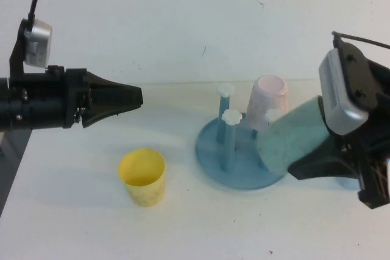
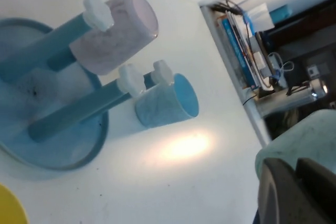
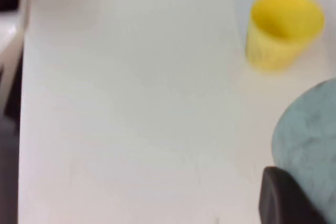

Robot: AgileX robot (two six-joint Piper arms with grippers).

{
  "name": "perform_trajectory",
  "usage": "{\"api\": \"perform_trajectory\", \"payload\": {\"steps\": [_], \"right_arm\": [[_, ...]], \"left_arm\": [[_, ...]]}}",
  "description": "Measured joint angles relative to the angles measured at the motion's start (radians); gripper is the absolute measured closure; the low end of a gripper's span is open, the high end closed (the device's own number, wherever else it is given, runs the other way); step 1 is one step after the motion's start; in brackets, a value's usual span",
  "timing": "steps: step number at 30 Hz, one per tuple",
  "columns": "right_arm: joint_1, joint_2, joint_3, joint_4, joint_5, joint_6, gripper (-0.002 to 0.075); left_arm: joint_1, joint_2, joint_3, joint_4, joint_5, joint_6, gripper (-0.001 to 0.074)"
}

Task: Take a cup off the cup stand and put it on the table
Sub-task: Place the cup on the table

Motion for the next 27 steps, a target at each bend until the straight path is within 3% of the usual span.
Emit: {"api": "perform_trajectory", "payload": {"steps": [6,16,27], "right_arm": [[0.032,-0.004,-0.061,-0.361,0.121,0.252,0.0669],[0.236,0.162,-0.065,-0.856,0.163,0.598,0.0670],[0.250,0.375,-0.069,-0.930,0.045,0.639,0.0674]], "left_arm": [[0.000,-0.066,0.000,0.078,-0.034,0.097,0.0729],[0.000,-0.480,0.049,0.479,-0.336,0.009,0.0735],[0.000,-0.910,0.280,0.667,-0.563,-0.073,0.0736]]}}
